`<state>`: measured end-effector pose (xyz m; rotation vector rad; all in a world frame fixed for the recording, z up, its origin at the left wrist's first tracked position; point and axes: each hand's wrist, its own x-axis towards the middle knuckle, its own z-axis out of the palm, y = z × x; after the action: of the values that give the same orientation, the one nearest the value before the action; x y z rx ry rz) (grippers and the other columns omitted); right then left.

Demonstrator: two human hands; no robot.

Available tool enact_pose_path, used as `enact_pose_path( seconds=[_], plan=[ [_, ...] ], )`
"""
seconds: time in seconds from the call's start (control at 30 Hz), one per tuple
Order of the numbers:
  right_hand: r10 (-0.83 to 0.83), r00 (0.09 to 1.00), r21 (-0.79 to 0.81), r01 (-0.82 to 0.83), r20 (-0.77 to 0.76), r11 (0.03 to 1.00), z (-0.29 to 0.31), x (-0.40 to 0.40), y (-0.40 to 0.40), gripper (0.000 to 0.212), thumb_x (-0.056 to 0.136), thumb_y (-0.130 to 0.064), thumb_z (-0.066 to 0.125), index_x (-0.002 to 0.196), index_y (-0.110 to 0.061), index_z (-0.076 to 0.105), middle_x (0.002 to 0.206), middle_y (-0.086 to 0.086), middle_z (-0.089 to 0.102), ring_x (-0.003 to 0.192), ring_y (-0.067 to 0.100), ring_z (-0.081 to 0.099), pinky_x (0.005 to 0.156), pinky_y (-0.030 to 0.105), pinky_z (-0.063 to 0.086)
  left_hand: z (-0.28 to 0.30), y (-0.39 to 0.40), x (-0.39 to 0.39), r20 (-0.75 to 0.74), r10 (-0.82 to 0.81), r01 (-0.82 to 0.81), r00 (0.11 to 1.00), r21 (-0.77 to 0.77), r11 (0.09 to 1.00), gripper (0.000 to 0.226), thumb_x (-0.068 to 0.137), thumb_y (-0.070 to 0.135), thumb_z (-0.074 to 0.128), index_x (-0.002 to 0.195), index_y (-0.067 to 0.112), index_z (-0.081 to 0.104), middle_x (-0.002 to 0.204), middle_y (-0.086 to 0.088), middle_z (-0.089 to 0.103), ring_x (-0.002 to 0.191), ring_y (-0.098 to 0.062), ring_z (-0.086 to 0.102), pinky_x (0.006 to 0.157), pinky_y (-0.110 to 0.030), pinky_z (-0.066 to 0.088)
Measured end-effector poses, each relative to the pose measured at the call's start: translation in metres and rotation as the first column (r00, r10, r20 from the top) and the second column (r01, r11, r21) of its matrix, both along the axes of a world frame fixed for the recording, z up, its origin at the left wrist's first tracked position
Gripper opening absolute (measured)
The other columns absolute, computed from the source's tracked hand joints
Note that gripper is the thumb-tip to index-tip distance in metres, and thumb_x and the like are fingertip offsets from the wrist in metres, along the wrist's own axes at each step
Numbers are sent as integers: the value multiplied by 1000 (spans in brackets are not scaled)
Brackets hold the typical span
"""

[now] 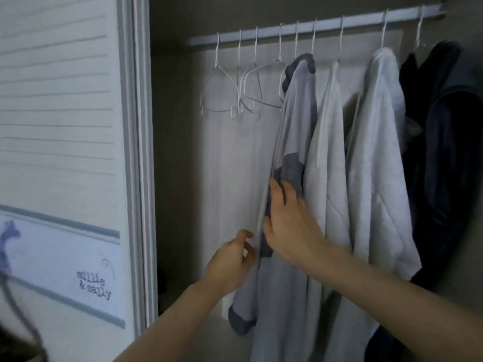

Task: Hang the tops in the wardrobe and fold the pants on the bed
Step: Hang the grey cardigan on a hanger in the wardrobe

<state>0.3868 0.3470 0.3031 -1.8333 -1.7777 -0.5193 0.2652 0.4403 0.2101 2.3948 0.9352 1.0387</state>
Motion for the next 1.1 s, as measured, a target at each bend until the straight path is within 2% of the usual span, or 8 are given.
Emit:
enact_pose_path(
  seconds=[0.17,0.27,0.37,0.5,0.63,0.73,0.83,1.1],
  plan=[
    [132,991,48,-133,20,990,-37,-14,-55,71,95,-35,45,151,-14,6,145,10,34,131,27,36,98,39,45,-18,-85,-47,-49,154,-153,987,23,988,34,97,23,51,130,25,43,101,11,63,90,-12,64,84,-31,53],
    [301,952,57,-304,54,951,-67,-26,-93,67,93,-35,48,150,-10,20,133,12,48,121,27,46,93,38,47,-41,-152,-76,-51,273,-271,961,34,962,32,97,28,51,128,25,44,99,7,67,85,-13,64,80,-32,52],
    [491,869,56,-494,60,867,-102,-37,-144,61,93,-30,52,146,-7,31,126,13,56,114,28,53,86,37,49,-75,-234,-98,-88,432,-431,898,24,902,26,97,29,49,123,26,48,90,5,69,83,-18,63,77,-36,51],
    [688,726,-28,-688,-4,725,-158,-55,-213,56,93,-29,52,143,-10,34,125,11,57,113,27,55,81,36,52,-123,-348,-117,-68,605,-608,794,-79,790,19,98,25,49,116,24,54,78,9,66,77,-18,64,72,-36,51],
    [837,543,-105,-838,-67,535,-206,-79,-285,51,91,-23,55,136,-3,43,117,15,61,105,33,59,84,41,52,-176,-467,-122,-98,783,-783,614,-200,589,18,99,27,47,115,25,55,74,5,65,63,-12,58,60,-34,46],
    [910,404,-206,-902,-95,379,-242,-107,-344,48,91,-24,56,133,-2,46,114,15,63,103,33,61,82,40,53,-220,-563,-124,-148,871,-857,468,-316,407,19,98,28,48,115,27,55,85,4,70,78,-17,64,71,-37,51],
    [961,241,-337,-923,-138,184,-277,-139,-412,47,95,-27,50,135,-5,41,118,13,60,108,31,58,84,41,51,-264,-667,-127,-238,933,-905,271,-394,163,14,95,30,49,108,30,55,85,1,69,80,-26,65,71,-39,51],
    [974,-112,-586,-783,-197,-208,-352,-206,-598,47,98,-31,38,140,-10,33,129,9,53,116,29,49,91,40,45,-335,-903,-99,-391,912,-780,-126,-529,-335,14,94,30,49,106,34,54,88,10,67,77,-13,61,71,-31,48]
  ],
)
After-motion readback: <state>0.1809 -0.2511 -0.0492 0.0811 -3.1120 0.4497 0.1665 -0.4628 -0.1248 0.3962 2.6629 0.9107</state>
